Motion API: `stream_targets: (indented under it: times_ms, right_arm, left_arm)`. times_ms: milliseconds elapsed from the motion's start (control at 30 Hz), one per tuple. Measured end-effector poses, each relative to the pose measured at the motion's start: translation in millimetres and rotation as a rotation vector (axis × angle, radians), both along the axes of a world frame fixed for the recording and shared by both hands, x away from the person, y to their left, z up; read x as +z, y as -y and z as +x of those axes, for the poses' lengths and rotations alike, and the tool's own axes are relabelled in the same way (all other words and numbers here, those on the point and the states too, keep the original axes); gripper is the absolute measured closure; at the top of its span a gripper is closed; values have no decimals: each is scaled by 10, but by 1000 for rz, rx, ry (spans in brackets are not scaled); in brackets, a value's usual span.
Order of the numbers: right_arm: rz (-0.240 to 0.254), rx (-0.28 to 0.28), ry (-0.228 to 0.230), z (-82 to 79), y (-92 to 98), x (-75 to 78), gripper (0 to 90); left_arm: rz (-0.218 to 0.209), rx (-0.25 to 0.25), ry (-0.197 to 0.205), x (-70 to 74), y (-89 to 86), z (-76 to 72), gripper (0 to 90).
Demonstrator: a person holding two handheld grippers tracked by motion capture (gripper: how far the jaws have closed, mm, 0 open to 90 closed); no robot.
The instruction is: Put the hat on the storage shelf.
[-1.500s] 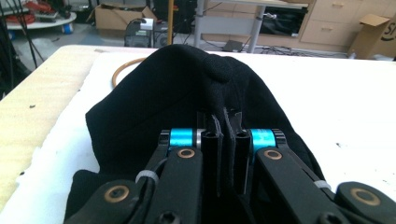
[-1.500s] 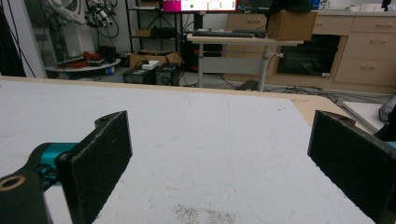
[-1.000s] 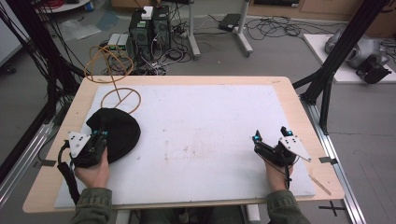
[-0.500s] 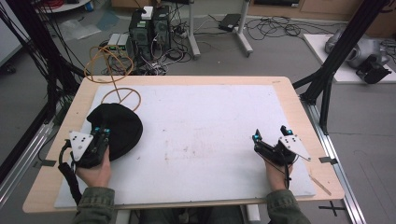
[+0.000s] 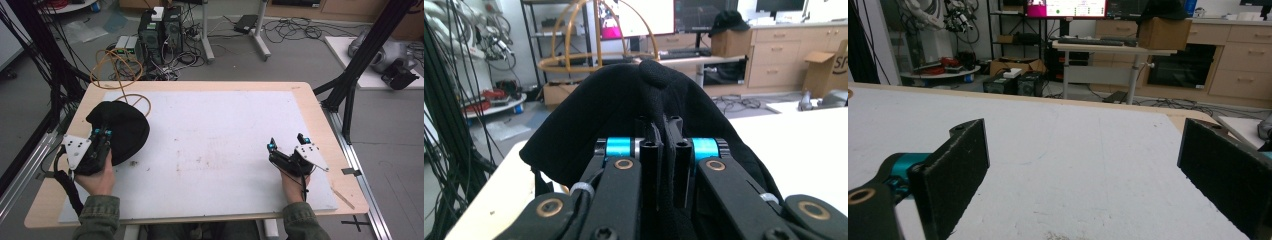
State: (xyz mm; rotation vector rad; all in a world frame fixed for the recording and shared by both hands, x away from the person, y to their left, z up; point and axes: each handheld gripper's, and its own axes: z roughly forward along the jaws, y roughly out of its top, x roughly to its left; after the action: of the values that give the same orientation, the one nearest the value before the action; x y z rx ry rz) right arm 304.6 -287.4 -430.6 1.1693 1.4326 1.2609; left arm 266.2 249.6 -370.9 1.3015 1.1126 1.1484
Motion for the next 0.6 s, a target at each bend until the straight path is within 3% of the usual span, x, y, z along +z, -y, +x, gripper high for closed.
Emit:
stream_targets:
  times_ms: [300,600]
  right_arm:
    - [-5,2,-1,-1,-15,-3,55]
    - [4,-1,-3,-8,-2,1,55]
  left_arm:
    - [-14,8,74,230,-25,37,871]
    - [-12,8,131,367,14,60,871]
